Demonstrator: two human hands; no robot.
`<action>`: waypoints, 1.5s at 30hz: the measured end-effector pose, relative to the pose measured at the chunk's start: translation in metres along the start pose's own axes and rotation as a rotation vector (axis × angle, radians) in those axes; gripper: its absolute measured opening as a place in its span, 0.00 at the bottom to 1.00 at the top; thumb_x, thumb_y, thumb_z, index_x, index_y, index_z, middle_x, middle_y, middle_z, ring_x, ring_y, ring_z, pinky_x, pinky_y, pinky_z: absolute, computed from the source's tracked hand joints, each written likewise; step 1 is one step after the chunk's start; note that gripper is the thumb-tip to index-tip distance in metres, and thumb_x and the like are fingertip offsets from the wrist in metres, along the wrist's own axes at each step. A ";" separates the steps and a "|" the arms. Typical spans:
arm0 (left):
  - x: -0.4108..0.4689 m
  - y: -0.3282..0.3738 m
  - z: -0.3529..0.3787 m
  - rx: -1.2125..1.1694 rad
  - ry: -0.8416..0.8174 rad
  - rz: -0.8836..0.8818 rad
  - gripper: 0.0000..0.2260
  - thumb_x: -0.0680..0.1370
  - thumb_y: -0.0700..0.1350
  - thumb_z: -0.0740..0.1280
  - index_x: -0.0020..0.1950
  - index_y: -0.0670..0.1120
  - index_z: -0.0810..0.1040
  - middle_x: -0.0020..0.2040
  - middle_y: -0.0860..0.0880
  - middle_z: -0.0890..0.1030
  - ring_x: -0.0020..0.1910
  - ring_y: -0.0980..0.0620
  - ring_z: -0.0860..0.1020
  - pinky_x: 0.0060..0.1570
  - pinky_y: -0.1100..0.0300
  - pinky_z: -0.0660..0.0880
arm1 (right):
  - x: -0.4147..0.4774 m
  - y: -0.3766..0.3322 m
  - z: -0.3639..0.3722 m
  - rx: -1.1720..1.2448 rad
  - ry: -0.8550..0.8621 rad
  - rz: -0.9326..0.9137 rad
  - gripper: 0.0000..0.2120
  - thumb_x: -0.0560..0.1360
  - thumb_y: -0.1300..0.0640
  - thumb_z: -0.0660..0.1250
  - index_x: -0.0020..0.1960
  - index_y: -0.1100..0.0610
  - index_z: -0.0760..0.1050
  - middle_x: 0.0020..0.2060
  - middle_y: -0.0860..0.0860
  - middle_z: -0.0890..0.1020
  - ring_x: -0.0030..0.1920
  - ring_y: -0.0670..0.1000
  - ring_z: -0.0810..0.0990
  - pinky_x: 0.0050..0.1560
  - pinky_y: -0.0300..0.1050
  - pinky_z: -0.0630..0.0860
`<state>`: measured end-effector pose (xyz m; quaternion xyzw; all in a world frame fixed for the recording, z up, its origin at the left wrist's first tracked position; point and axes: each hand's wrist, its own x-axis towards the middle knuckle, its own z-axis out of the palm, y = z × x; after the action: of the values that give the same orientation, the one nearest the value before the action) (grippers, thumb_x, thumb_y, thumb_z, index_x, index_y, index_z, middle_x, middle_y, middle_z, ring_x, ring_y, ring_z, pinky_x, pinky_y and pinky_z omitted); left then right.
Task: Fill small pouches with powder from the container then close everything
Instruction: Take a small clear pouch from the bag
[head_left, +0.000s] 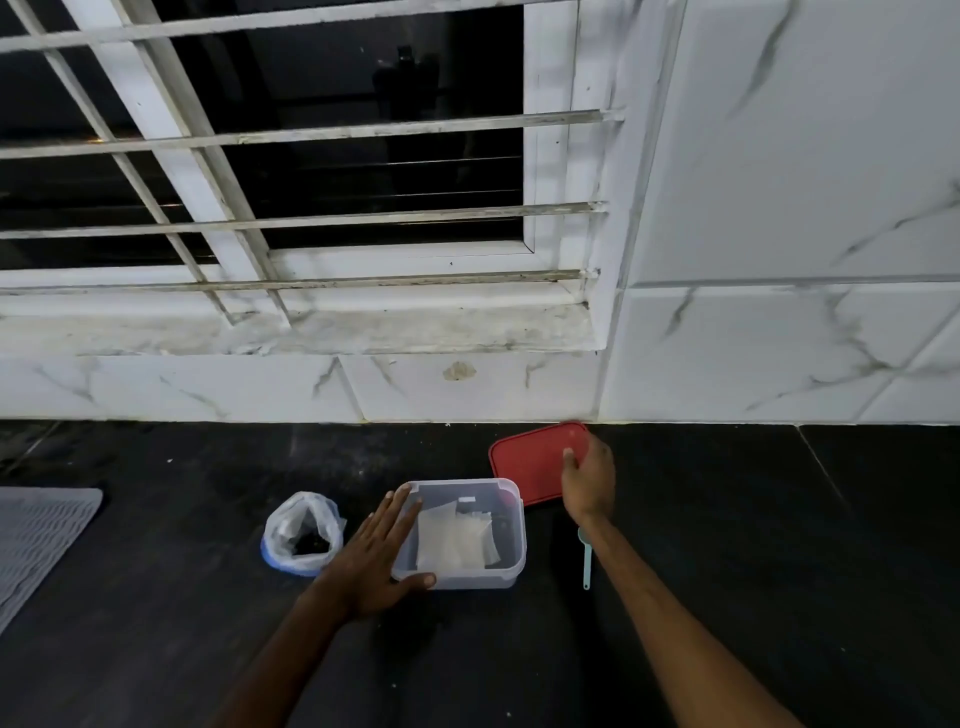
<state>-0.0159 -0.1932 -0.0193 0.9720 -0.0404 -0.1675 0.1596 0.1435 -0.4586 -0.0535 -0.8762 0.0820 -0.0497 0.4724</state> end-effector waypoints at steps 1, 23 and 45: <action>0.000 0.002 -0.001 -0.011 -0.006 -0.010 0.53 0.61 0.81 0.46 0.76 0.54 0.30 0.75 0.55 0.27 0.75 0.55 0.31 0.74 0.56 0.38 | -0.010 -0.014 0.000 0.073 -0.023 -0.127 0.14 0.80 0.59 0.63 0.64 0.60 0.74 0.57 0.54 0.79 0.58 0.55 0.78 0.60 0.51 0.75; -0.012 0.016 0.004 -0.186 0.130 -0.137 0.56 0.70 0.66 0.69 0.77 0.48 0.30 0.79 0.52 0.35 0.78 0.54 0.38 0.74 0.57 0.40 | -0.086 -0.075 0.052 -0.368 -0.667 -0.196 0.07 0.77 0.56 0.66 0.48 0.59 0.80 0.43 0.53 0.84 0.44 0.51 0.83 0.46 0.41 0.78; -0.062 -0.059 -0.024 -0.960 0.526 -0.155 0.06 0.75 0.41 0.73 0.43 0.39 0.79 0.36 0.44 0.83 0.32 0.51 0.81 0.30 0.59 0.77 | -0.174 -0.167 0.090 0.353 -0.726 -0.012 0.03 0.76 0.67 0.68 0.48 0.62 0.80 0.41 0.57 0.84 0.40 0.51 0.84 0.44 0.43 0.83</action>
<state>-0.0647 -0.1222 0.0030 0.7993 0.1534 0.0703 0.5768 0.0037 -0.2615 0.0353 -0.7428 -0.1053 0.2470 0.6134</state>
